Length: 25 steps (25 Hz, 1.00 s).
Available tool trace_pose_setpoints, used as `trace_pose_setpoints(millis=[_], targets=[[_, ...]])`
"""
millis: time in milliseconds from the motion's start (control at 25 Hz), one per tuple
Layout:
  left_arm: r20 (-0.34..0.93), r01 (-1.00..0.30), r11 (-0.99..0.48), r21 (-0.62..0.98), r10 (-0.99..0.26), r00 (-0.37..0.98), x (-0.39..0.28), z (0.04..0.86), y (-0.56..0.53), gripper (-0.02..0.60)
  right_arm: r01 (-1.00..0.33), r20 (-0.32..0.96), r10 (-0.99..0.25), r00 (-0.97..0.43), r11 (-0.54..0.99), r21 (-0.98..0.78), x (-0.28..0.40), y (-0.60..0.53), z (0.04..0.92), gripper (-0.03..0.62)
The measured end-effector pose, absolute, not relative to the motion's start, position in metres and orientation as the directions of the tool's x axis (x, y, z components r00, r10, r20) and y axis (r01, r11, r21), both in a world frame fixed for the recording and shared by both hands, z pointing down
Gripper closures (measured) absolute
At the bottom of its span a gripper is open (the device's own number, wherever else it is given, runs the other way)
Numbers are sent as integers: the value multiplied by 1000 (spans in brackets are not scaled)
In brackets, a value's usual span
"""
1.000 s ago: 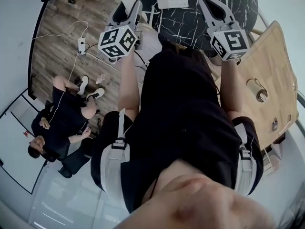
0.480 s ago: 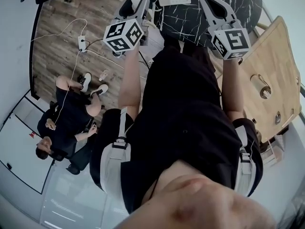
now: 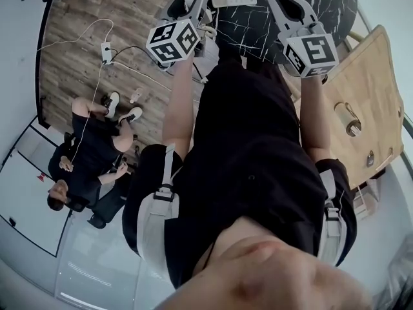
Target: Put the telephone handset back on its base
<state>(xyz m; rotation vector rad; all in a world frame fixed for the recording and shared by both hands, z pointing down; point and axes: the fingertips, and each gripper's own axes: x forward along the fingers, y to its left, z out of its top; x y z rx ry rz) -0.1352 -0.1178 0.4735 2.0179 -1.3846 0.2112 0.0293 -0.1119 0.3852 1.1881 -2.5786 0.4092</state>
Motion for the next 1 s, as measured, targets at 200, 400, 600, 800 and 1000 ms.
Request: trace_pose_setpoints(millis=[200,400,600,800,1000], targets=[[503,-875,-188,447,-756,419,-121,490,-127,354,-761,374,-675,-636,628,-162,31,-126,394,563],[537,-884,-164,438,-741,404,-113,508,-131,354,-743,385,-649,-656,645,-177,31,-134,401,563],[571,-894,-143,424,-724,386,-107,529,-138,354,-732,402,-629,-666,653,-192,37,-142,410,563],[604,-905,-131,405,-704,373,-100,552,-145,354,-726,417,-611,-673,653,-215,42,-147,422,563],[633,-914,-118,389,-686,358,-95,573,-150,354,-718,430,-595,-679,659,-224,43,-151,430,563]])
